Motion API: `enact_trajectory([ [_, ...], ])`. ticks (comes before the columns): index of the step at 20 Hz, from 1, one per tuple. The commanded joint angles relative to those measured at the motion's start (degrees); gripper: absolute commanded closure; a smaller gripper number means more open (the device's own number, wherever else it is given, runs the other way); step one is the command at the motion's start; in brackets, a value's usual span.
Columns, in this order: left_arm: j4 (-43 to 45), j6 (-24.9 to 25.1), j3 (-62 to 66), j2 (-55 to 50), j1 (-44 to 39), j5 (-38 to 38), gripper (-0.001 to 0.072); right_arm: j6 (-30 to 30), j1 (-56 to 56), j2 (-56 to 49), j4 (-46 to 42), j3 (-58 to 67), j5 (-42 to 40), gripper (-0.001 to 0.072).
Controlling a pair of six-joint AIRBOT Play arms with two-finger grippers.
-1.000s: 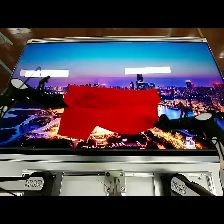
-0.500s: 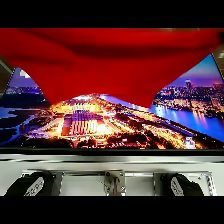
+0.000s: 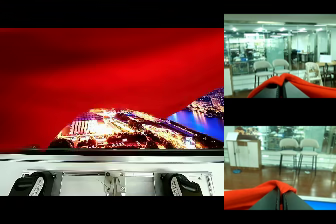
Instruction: Fold the shirts.
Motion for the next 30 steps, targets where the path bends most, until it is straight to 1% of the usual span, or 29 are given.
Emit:
enact_trajectory([
  [1,7.3,-3.1,0.1,1.6,0.0,-10.7,0.0664,3.0,0.0,1.2,-5.2,0.7,9.5,0.0645],
  [3,11.6,-3.1,-0.3,0.9,0.0,-17.9,0.0663,5.8,0.1,0.5,-9.8,0.7,15.7,0.0645],
  [5,14.4,-3.0,-1.8,-0.3,0.0,-24.3,0.0664,5.9,0.0,-1.3,-14.6,0.7,23.6,0.0645],
  [7,14.4,-3.1,-5.2,-1.9,0.0,-28.0,0.0664,5.2,0.0,-5.2,-17.9,0.7,33.2,0.0645],
  [8,14.4,-3.1,-7.5,-2.7,0.0,-29.0,0.0664,3.5,0.1,-8.0,-18.2,0.7,39.1,0.0646],
  [9,14.4,-3.1,-10.2,-3.8,0.0,-29.7,0.0664,3.7,0.1,-10.8,-18.1,0.2,42.0,0.0646],
  [11,13.5,-3.1,-16.0,-6.6,0.0,-29.9,0.0664,3.8,0.1,-15.8,-17.3,-4.0,42.3,0.0646],
  [13,12.9,-3.1,-20.5,-11.5,0.0,-29.8,0.0663,3.7,0.1,-21.4,-17.2,-10.3,40.9,0.0646],
  [15,12.6,-3.1,-23.1,-18.3,0.0,-28.2,0.0663,3.7,1.5,-27.7,-17.2,-17.1,33.5,0.0646],
  [17,12.6,-2.8,-23.3,-26.5,0.0,-23.9,0.0663,3.8,5.3,-34.7,-17.2,-20.0,22.1,0.0646],
  [19,11.3,-0.9,-23.1,-34.2,0.0,-15.4,0.0663,4.8,9.8,-41.7,-17.2,-20.0,7.2,0.0646],
  [21,8.1,-0.9,-23.1,-40.4,0.0,-4.7,0.0663,8.5,13.1,-46.8,-16.9,-20.0,-9.7,0.0646],
  [22,6.1,-0.9,-23.1,-42.8,0.0,0.2,0.0664,9.4,14.6,-48.9,-16.7,-20.0,-17.0,0.0646],
  [24,1.2,-0.9,-23.1,-47.6,0.0,8.8,0.0663,9.6,17.4,-53.0,-16.7,-20.0,-28.9,0.0646],
  [25,-1.2,-0.9,-23.1,-50.1,0.0,12.3,0.0663,9.6,18.5,-55.1,-16.7,-20.0,-33.6,0.0646],
  [27,-3.8,-0.9,-23.1,-54.6,0.0,16.7,0.0663,9.6,19.8,-59.2,-16.8,-20.0,-39.8,0.0646],
  [28,-4.2,-0.9,-23.1,-56.8,0.0,17.8,0.0664,9.6,19.9,-61.2,-16.8,-20.0,-41.9,0.0646],
  [30,-4.2,-0.9,-23.1,-60.5,-0.1,18.2,0.0663,9.6,19.9,-64.6,-16.7,-20.0,-43.6,0.0646],
])
